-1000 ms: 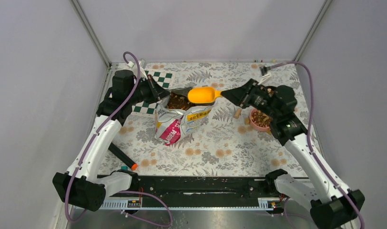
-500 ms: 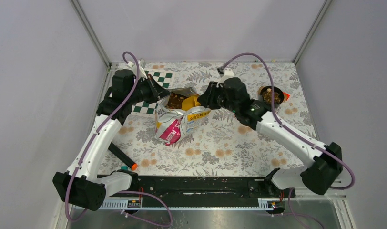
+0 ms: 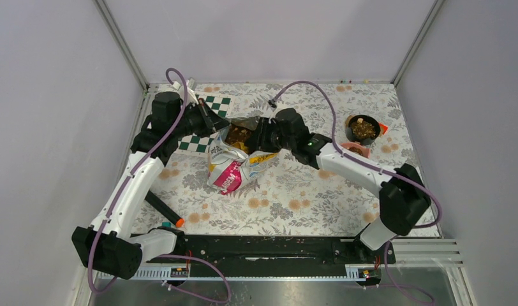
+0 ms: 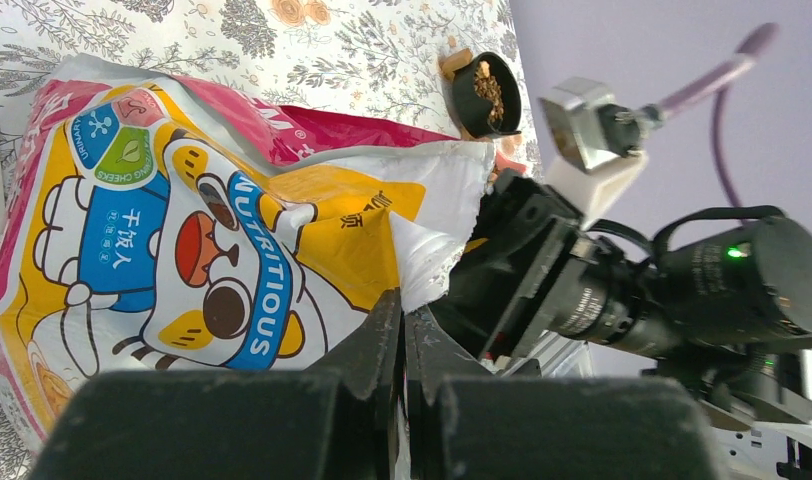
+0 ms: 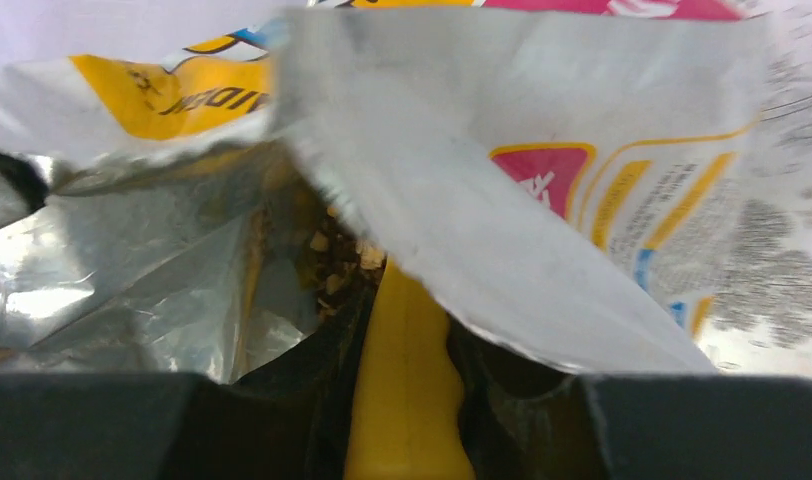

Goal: Serve the pet food

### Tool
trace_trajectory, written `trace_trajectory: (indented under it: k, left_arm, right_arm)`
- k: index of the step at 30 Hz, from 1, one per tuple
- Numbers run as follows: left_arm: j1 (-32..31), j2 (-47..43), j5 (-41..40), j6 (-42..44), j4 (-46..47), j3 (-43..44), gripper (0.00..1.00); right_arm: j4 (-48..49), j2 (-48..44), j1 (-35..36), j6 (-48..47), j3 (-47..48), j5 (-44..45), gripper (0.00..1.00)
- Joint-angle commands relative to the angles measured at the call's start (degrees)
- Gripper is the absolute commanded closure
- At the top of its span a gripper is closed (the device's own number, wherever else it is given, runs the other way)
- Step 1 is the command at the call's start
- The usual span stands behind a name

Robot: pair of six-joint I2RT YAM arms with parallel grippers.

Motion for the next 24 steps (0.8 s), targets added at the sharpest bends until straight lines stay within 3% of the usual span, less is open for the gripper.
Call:
trace_trajectory:
  k: [1,9,24]
  left_arm:
    - [-0.17,-0.68,3.08,-1.12,3.94,1.37,1.0]
    - [-0.22,-1.12,2.51,-0.43,3.7,0.78,1.0]
    - [-0.2,-2.6,-4.89,2.77,0.05,2.98,1.0]
  right_arm:
    - [12.65,3.74,1.04,12.91,-3.56,-15.28,1.0]
    - [17.73,-2.11,0.57,18.8,-5.01,-13.77,1.0]
    - [5.29,-19.82,-6.06,15.3,-8.91,-3.75,1.0]
